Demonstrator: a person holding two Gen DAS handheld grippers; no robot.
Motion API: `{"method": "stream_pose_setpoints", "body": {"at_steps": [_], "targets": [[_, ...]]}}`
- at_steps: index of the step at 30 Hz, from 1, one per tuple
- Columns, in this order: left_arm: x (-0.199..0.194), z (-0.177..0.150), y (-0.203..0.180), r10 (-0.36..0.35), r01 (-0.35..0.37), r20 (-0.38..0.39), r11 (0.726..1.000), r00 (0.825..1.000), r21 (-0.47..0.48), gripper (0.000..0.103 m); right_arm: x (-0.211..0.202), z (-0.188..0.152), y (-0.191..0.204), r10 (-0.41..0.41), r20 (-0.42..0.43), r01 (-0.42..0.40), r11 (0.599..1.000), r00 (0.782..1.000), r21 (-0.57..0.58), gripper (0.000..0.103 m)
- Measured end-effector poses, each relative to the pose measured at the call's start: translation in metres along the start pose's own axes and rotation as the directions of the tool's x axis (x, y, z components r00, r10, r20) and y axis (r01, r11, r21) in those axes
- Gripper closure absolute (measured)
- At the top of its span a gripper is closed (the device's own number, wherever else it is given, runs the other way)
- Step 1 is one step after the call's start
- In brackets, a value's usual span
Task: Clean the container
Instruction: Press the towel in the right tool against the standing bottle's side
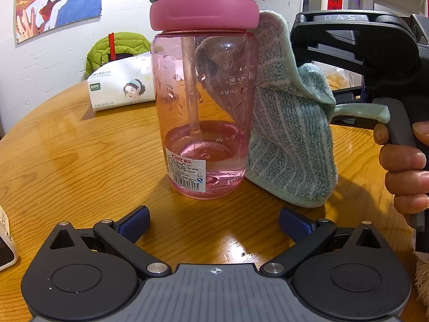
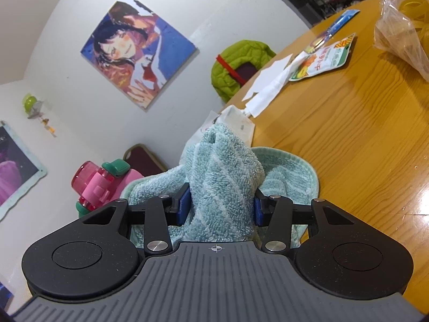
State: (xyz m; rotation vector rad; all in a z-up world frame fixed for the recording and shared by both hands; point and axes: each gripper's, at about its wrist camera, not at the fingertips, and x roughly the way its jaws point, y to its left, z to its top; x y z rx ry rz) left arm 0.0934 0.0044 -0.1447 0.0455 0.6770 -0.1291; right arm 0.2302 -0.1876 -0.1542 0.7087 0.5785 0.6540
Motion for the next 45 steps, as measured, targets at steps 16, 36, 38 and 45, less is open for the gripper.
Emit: {"method": "stream_pose_setpoints", "body": {"at_steps": [16, 36, 38, 45], "targets": [[0.000, 0.000, 0.000, 0.000, 0.000, 0.000, 1.000, 1.000, 0.000, 0.000, 0.000, -0.001, 0.009, -0.017, -0.027, 0.018, 1.000, 0.999, 0.007, 0.053], [0.000, 0.000, 0.000, 0.001, -0.001, 0.000, 1.000, 1.000, 0.001, 0.000, 0.000, -0.001, 0.008, -0.012, -0.036, 0.013, 1.000, 0.999, 0.016, 0.053], [0.000, 0.000, 0.000, 0.001, -0.001, 0.000, 1.000, 1.000, 0.001, 0.000, 0.000, -0.001, 0.007, -0.012, -0.037, 0.012, 1.000, 0.999, 0.016, 0.053], [0.001, 0.000, 0.000, 0.001, -0.001, 0.000, 1.000, 1.000, 0.001, 0.000, 0.000, -0.001, 0.006, -0.012, -0.041, 0.013, 1.000, 0.999, 0.021, 0.053]]}}
